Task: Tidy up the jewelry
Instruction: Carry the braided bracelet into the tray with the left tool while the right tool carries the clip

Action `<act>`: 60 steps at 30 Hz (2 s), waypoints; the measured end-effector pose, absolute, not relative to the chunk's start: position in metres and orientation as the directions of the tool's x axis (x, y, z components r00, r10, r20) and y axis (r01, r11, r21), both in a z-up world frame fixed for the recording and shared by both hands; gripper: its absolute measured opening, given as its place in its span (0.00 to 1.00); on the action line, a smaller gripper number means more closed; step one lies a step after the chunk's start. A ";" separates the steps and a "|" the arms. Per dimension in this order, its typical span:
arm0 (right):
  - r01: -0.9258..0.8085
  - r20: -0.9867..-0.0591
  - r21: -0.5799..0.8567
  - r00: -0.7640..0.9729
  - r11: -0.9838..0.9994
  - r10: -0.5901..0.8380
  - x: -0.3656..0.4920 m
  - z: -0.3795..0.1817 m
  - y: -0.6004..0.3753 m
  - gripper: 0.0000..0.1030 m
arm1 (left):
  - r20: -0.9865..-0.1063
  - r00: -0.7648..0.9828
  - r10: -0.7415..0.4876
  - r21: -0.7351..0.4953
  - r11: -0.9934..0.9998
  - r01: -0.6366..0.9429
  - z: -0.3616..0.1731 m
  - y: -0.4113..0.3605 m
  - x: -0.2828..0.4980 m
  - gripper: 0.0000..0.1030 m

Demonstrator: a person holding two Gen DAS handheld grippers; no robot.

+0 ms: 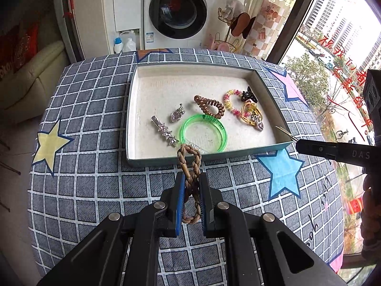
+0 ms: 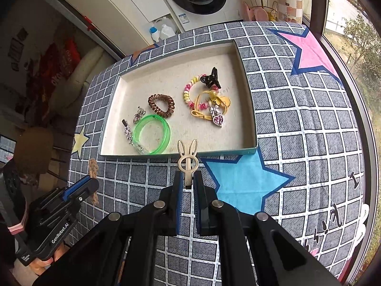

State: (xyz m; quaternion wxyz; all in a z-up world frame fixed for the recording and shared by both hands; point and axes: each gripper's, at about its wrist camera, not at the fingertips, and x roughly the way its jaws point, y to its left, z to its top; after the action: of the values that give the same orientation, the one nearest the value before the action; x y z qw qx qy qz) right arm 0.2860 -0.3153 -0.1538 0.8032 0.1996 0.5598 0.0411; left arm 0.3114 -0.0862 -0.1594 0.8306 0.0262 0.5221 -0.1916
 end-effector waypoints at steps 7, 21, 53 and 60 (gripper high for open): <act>0.161 -0.880 0.360 0.386 0.919 0.277 0.316 -0.155 -0.323 0.09 | -0.870 0.410 -0.275 -0.145 0.937 0.319 -0.159 -0.094 0.343 0.23; 0.174 -0.894 0.339 0.366 0.925 0.259 0.363 -0.181 -0.337 0.09 | -0.886 0.408 -0.222 -0.096 0.947 0.306 -0.185 -0.126 0.392 0.23; 0.179 -0.929 0.295 0.285 0.939 0.237 0.383 -0.221 -0.343 0.10 | -0.923 0.379 -0.064 0.041 0.964 0.264 -0.233 -0.141 0.417 0.24; 0.182 -0.915 0.332 0.299 0.926 0.270 0.382 -0.217 -0.343 0.39 | -0.916 0.397 -0.061 0.051 0.963 0.264 -0.225 -0.141 0.417 0.24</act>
State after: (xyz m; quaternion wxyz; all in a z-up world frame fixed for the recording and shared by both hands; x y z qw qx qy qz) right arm 0.3819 -0.3430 -0.2165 0.7831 0.1909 0.5912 0.0280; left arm 0.4171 -0.1406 -0.2247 0.8306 0.0941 0.5401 -0.0978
